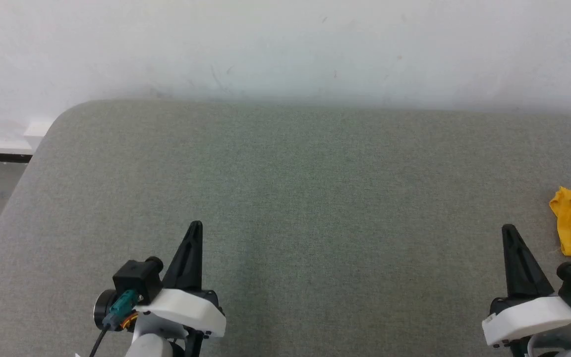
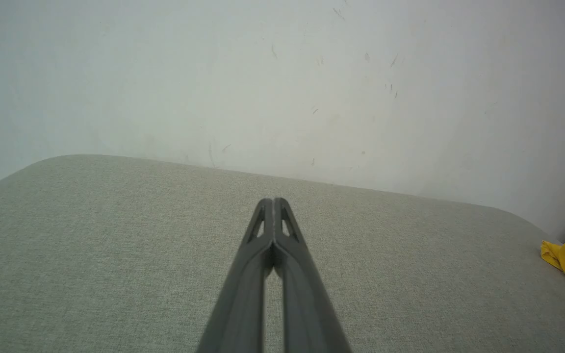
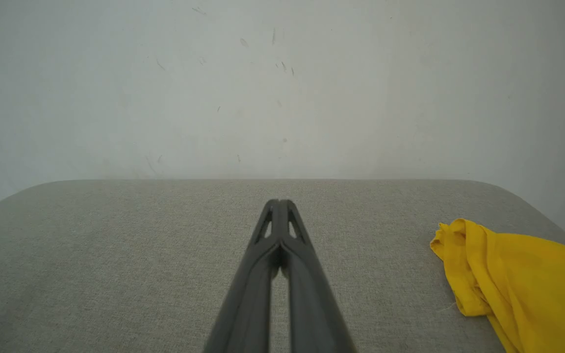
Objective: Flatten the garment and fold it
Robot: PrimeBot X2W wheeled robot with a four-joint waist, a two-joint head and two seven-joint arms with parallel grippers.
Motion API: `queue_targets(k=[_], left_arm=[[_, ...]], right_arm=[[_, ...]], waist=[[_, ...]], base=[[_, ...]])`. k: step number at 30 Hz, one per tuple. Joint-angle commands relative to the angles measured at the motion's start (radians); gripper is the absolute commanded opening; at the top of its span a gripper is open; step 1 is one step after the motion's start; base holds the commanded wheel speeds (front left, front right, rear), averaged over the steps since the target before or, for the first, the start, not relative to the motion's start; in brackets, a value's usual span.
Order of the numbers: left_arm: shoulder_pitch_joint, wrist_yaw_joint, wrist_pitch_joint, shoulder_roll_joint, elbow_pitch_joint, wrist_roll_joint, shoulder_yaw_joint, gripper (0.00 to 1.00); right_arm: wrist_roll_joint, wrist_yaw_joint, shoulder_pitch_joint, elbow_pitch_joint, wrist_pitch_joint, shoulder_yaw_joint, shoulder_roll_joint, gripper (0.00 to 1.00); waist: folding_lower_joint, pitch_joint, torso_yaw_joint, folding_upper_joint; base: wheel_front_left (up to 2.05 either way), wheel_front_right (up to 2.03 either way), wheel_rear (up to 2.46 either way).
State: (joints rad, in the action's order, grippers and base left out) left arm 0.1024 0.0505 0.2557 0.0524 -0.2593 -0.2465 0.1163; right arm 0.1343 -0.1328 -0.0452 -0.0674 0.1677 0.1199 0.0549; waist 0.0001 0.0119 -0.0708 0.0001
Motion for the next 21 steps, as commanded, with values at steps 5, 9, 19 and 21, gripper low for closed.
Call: queue_targets(k=[5,9,19,21], left_arm=[[-0.003,-0.001,-0.007,0.000,0.007,0.006,-0.003,0.00],[-0.006,-0.003,-0.015,0.000,0.015,0.014,-0.007,0.00],[-0.014,-0.007,-0.035,0.000,0.036,0.034,-0.016,0.00],[-0.016,-0.008,-0.039,0.000,0.040,0.038,-0.018,0.00]], right_arm=[[-0.003,0.000,0.001,0.002,-0.004,-0.002,0.000,0.00],[-0.008,0.000,0.003,0.004,-0.010,-0.006,0.000,0.00],[-0.018,0.000,0.006,0.009,-0.023,-0.016,-0.001,0.00],[-0.021,0.000,0.007,0.010,-0.026,-0.018,-0.001,0.00]], waist=[[0.0000,0.000,0.002,-0.0001],[0.0000,-0.001,0.004,-0.0001],[0.0000,-0.002,0.010,-0.0001],[0.0000,-0.002,0.011,-0.0001]], base=[[0.00,0.00,0.00],[0.00,0.00,0.00],[0.00,0.00,0.00],[0.00,0.00,0.00]])
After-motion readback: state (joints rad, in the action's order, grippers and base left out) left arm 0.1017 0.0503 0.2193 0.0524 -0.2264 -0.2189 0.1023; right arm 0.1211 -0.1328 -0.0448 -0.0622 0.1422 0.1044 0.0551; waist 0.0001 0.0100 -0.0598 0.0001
